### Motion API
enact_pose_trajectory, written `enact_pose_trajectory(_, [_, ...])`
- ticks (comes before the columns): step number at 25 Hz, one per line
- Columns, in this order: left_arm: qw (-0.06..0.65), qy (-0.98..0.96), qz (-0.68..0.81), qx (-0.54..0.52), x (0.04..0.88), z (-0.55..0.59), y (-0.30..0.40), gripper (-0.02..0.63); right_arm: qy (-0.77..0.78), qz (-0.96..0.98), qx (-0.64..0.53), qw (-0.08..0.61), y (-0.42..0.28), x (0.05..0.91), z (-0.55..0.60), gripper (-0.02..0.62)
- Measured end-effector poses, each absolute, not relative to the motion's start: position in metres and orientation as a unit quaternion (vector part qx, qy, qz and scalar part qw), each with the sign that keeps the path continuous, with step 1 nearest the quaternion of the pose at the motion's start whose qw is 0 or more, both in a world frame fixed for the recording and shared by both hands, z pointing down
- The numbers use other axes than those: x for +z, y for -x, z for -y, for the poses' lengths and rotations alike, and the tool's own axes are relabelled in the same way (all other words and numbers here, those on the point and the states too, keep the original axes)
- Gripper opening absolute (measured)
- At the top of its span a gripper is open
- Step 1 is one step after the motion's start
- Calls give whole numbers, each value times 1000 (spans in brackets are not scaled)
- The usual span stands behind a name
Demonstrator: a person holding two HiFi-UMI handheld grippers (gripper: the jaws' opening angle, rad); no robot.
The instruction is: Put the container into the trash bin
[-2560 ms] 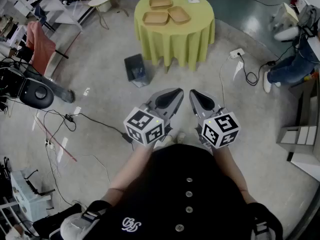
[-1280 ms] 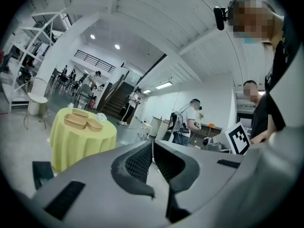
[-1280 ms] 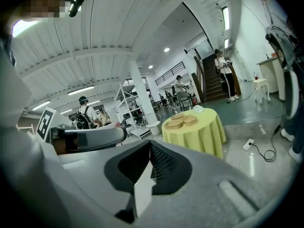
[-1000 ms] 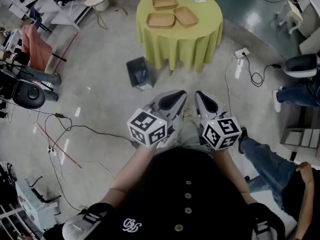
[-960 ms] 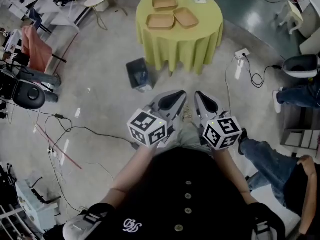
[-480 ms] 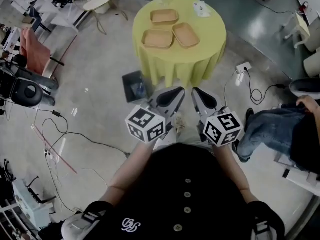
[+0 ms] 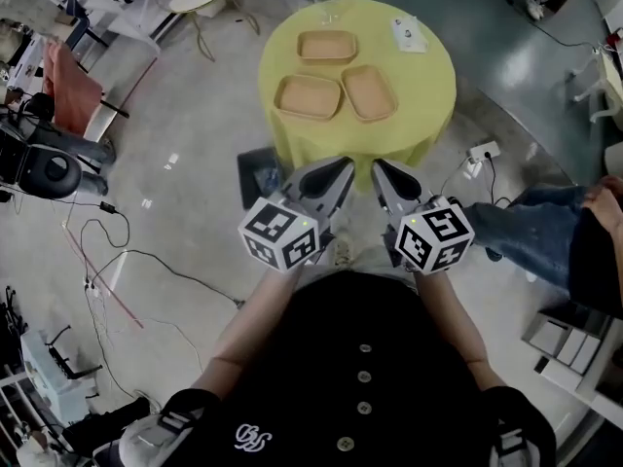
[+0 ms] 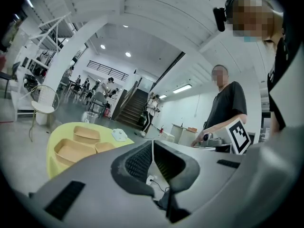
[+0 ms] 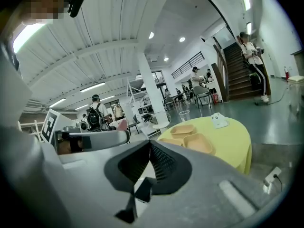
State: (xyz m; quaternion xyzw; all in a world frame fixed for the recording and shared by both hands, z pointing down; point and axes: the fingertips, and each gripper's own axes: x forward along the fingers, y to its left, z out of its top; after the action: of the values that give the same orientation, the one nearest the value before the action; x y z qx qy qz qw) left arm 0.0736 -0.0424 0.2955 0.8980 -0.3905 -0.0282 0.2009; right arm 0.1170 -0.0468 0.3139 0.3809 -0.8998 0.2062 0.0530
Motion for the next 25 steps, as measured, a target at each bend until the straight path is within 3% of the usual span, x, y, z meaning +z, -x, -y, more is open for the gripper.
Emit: enact_pose_trajectory(25, [242, -890, 385, 28, 325, 124, -25, 20, -370, 884, 282, 52, -71, 335, 118, 5])
